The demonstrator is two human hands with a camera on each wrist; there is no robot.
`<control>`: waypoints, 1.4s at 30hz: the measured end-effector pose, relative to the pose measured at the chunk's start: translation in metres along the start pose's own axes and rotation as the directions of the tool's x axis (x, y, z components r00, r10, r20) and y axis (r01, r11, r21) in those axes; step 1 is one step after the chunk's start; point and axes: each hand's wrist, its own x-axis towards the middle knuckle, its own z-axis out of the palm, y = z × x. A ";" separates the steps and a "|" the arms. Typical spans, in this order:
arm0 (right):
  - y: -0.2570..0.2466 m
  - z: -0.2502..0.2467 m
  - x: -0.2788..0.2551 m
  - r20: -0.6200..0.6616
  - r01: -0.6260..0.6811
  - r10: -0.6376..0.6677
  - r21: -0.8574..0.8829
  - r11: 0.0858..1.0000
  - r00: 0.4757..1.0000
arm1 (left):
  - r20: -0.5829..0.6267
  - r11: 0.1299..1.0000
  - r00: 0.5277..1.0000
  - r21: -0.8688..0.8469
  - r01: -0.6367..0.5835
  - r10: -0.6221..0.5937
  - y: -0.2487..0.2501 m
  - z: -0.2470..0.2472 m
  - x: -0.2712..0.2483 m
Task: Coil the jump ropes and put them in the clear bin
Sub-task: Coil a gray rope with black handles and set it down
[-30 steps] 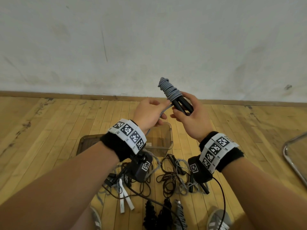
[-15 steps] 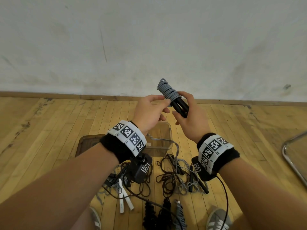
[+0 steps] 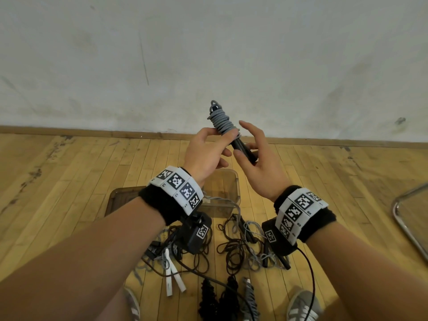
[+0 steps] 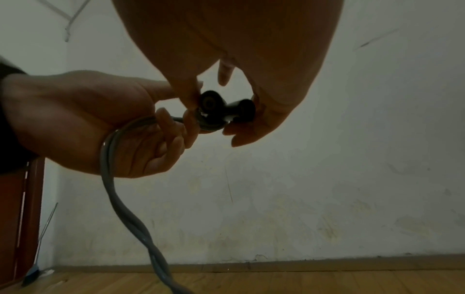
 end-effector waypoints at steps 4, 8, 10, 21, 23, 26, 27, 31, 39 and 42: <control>-0.004 -0.001 0.002 -0.020 -0.133 0.141 0.231 0.964 0.990 | 0.033 0.999 0.999 -0.053 -0.004 0.006 0.000 0.000 0.002; -0.011 -0.006 0.001 0.138 -0.345 0.317 0.421 0.839 0.938 | 0.144 0.994 0.989 -0.106 -0.004 0.019 0.002 0.001 0.001; -0.012 -0.006 0.000 0.186 -0.334 0.281 0.411 0.848 0.942 | 0.136 0.998 0.990 -0.063 -0.010 0.018 0.000 0.001 0.001; 0.010 -0.010 0.004 -0.028 -0.212 0.213 0.040 0.976 0.977 | -0.013 0.997 1.000 0.070 -0.008 0.009 -0.001 0.003 0.000; 0.010 -0.009 0.004 -0.060 -0.176 0.173 -0.061 0.982 0.983 | 0.005 0.999 1.000 0.035 -0.021 0.021 0.000 0.005 -0.002; 0.007 -0.007 0.004 -0.071 -0.144 0.137 -0.108 0.984 0.988 | 0.033 0.999 0.999 0.010 -0.031 0.030 0.002 0.007 -0.005; 0.004 -0.006 0.004 -0.062 -0.138 0.133 -0.085 0.987 0.989 | 0.035 1.000 0.999 0.008 -0.028 0.028 0.002 0.007 -0.005; -0.003 -0.001 -0.001 -0.011 -0.123 0.122 -0.032 0.992 0.992 | 0.015 1.000 1.000 0.010 -0.012 0.012 -0.001 0.004 -0.002; -0.006 0.000 0.000 0.009 -0.082 0.081 0.058 0.995 0.997 | -0.007 1.000 1.000 0.015 -0.027 0.027 -0.005 0.006 0.000; -0.007 -0.003 0.002 0.006 -0.121 0.122 0.181 0.976 0.993 | 0.000 0.999 0.999 0.015 -0.037 0.037 -0.004 0.006 0.001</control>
